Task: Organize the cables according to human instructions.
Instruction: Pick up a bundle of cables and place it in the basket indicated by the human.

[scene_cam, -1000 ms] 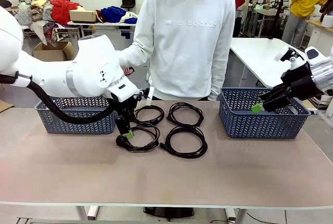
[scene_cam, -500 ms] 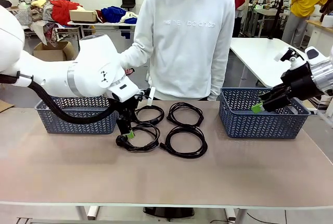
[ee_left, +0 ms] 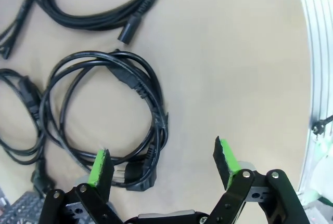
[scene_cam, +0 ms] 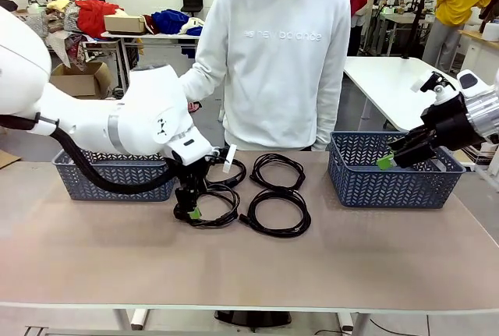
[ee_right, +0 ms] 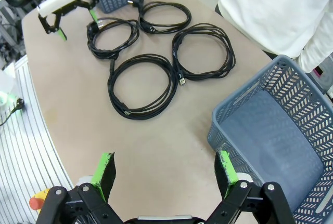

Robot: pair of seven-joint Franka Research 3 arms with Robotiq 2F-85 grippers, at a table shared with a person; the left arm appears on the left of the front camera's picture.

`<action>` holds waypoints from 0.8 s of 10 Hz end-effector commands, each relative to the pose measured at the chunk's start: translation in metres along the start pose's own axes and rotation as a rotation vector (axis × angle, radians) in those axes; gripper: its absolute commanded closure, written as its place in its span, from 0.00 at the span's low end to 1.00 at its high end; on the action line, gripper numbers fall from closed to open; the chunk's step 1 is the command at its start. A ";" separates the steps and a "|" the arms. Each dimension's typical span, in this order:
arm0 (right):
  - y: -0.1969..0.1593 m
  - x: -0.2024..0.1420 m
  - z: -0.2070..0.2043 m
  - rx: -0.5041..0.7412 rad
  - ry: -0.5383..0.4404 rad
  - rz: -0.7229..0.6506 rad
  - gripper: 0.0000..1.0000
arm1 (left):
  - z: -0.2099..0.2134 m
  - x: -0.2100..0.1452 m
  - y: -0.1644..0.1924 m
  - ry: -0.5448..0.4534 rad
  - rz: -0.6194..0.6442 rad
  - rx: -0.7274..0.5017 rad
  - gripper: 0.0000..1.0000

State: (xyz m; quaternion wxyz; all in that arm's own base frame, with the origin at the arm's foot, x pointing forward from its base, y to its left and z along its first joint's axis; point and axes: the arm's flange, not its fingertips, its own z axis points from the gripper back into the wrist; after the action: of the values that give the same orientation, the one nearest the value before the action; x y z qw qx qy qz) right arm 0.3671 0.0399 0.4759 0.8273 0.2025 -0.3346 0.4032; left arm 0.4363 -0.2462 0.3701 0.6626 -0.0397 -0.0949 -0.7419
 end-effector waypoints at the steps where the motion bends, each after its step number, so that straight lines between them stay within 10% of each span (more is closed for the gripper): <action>1: -0.005 0.000 -0.001 0.016 -0.026 0.022 0.00 | -0.011 0.003 0.005 0.034 -0.004 0.001 0.00; 8: -0.005 0.000 -0.001 0.016 -0.026 0.022 0.00 | -0.052 0.010 0.010 0.066 0.003 -0.038 0.00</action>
State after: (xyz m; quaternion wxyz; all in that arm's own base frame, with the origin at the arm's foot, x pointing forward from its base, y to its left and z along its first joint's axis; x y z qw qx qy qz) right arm 0.3671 0.0399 0.4759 0.8273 0.2024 -0.3345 0.4034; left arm 0.4431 -0.2646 0.3244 0.6592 -0.0401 -0.0589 -0.7486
